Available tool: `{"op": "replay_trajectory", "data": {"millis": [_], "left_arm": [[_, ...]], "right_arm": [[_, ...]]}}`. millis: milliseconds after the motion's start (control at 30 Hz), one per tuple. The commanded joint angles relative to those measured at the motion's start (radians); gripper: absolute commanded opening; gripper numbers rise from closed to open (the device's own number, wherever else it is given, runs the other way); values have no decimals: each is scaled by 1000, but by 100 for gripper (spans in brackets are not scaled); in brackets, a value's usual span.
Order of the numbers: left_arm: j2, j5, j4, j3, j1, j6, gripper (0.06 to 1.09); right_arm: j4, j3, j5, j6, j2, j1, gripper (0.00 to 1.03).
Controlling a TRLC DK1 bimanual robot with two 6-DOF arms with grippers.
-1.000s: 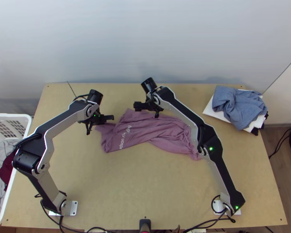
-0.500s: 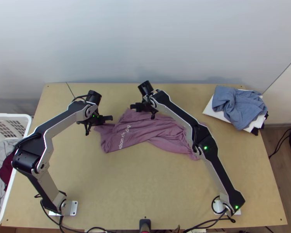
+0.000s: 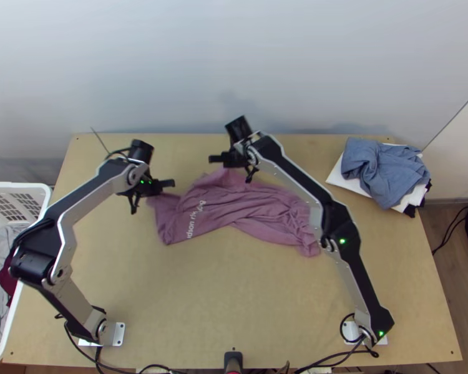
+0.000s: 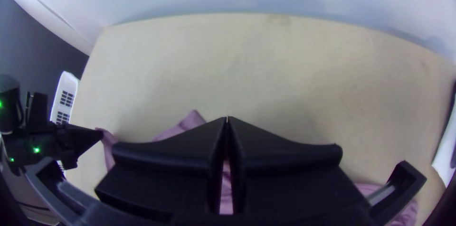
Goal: Fold the t-shirt
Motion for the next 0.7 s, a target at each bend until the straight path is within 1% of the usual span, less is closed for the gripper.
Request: {"op": "replay_trajectory", "data": {"millis": [0,67,267,400,533,667], "left_arm": [[-108,0,-20,70,65,-5,10],[-137,0,-39,116,92,-5,10],[-220,-4,-88,253,174,-7,10],[-269,-4,-105,337,217,-14,10],[-304,-19,-111,440,258,-19,10],[-329,-29,-112,560,310,-19,10]], "right_arm": [[-19,-2,56,0,-180,-30,3],[-28,-4,86,-5,-237,-40,3],[-27,-7,217,-62,-424,-70,3],[-19,-8,326,-112,-536,-85,3],[13,-10,438,-206,-635,-86,3],[69,-16,527,-306,-722,-83,3]]}}
